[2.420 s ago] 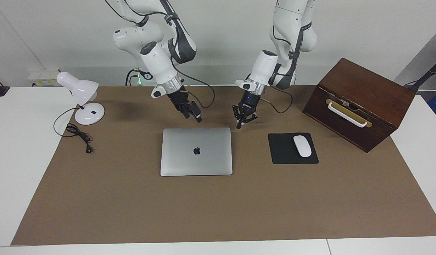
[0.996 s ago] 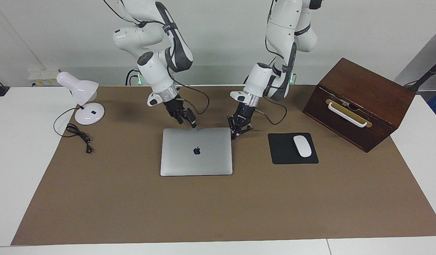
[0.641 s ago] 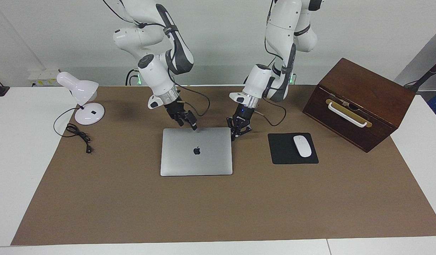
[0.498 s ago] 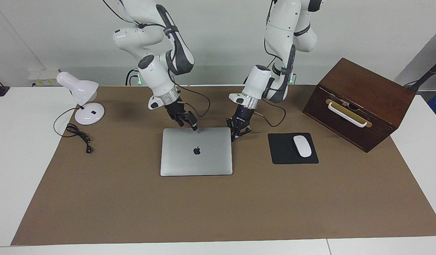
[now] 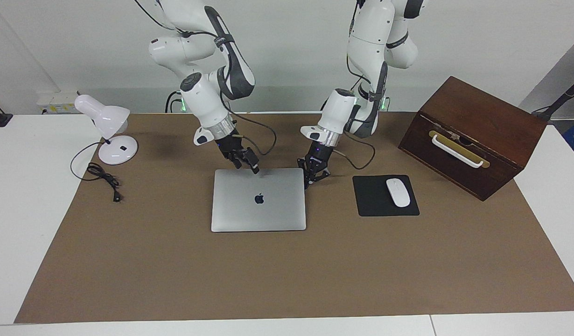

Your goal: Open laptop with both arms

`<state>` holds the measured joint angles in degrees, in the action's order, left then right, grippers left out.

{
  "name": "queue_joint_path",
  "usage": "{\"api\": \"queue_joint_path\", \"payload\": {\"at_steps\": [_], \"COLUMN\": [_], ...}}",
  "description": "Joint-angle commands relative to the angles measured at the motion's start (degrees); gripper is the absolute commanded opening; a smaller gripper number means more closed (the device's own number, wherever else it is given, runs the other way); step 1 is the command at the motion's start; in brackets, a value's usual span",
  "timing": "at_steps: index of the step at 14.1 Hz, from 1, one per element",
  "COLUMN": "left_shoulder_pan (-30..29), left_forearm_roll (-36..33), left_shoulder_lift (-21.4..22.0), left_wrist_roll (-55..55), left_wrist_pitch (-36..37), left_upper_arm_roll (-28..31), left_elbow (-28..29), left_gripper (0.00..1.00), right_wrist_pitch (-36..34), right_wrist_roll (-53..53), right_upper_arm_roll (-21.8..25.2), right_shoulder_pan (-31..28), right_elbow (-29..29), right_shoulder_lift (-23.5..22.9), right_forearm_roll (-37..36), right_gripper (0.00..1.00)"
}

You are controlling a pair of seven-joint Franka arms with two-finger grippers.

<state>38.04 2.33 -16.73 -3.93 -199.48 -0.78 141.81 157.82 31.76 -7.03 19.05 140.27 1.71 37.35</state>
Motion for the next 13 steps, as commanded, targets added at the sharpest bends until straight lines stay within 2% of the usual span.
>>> {"api": "queue_joint_path", "payload": {"at_steps": [1, 4, 7, 13], "left_shoulder_pan": [0.8, 1.15, 1.15, 2.29], "left_forearm_roll": [0.4, 0.49, 0.49, 0.57], "left_shoulder_lift": [-1.2, -0.59, 1.79, 2.66], "left_wrist_roll": [-0.38, -0.29, -0.29, -0.29], "left_wrist_pitch": [-1.44, -1.44, -1.44, -1.52], "left_upper_arm_roll": [0.52, 0.52, 0.43, 0.43], "left_elbow": [-0.49, 1.0, 3.47, 3.91], "left_gripper": [0.0, 0.0, 0.0, 0.0], "right_wrist_pitch": [0.47, 0.47, 0.47, 0.47], "right_wrist_roll": [-3.37, -3.37, -3.28, -3.19], "right_upper_arm_roll": [-0.44, -0.44, -0.52, -0.44], "right_shoulder_pan": [-0.77, -0.77, -0.77, -0.77], "right_elbow": [-0.7, -0.79, -0.79, -0.79], "right_shoulder_lift": [-0.65, -0.65, -0.65, -0.65], "right_forearm_roll": [2.64, 2.64, 2.64, 2.64], "right_gripper": [1.0, 1.0, 1.0, 1.0]}}
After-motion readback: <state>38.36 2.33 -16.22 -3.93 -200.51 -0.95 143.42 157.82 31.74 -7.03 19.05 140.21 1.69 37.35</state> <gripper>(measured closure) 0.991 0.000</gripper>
